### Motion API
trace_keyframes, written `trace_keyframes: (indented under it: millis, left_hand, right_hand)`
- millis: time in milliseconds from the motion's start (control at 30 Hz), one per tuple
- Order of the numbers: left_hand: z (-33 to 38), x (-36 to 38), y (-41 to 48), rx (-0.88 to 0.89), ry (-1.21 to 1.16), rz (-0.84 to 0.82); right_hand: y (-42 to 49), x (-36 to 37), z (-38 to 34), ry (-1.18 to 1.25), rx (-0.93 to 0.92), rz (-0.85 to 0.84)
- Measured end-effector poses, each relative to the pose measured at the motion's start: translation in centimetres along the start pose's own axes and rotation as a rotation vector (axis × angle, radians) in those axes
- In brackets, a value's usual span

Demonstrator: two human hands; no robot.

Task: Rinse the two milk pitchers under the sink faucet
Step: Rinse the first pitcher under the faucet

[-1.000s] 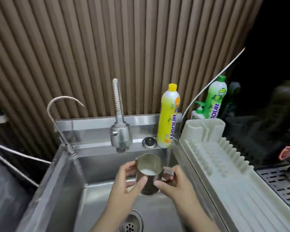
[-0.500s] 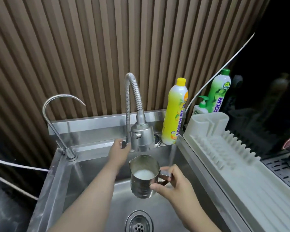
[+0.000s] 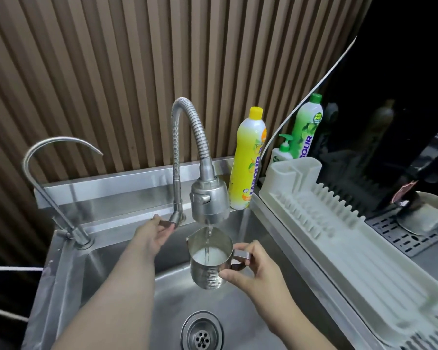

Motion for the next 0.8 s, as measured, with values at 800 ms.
trace_keyframes:
  millis: [800]
  left_hand:
    - [-3.9,1.5,-20.6,0.546,0.363,-0.383]
  right_hand:
    - [1.8,-0.8,-0.4,0.081,-0.06,-0.252]
Point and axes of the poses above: each hand's wrist, its own y-axis towards the middle knuckle, its own x-axis out of the palm, z = x × y, the point moved 6 cm from there along y, towards the middle knuckle, and after that the axes turned 2 degrees about -z, right-handed, at the moved point
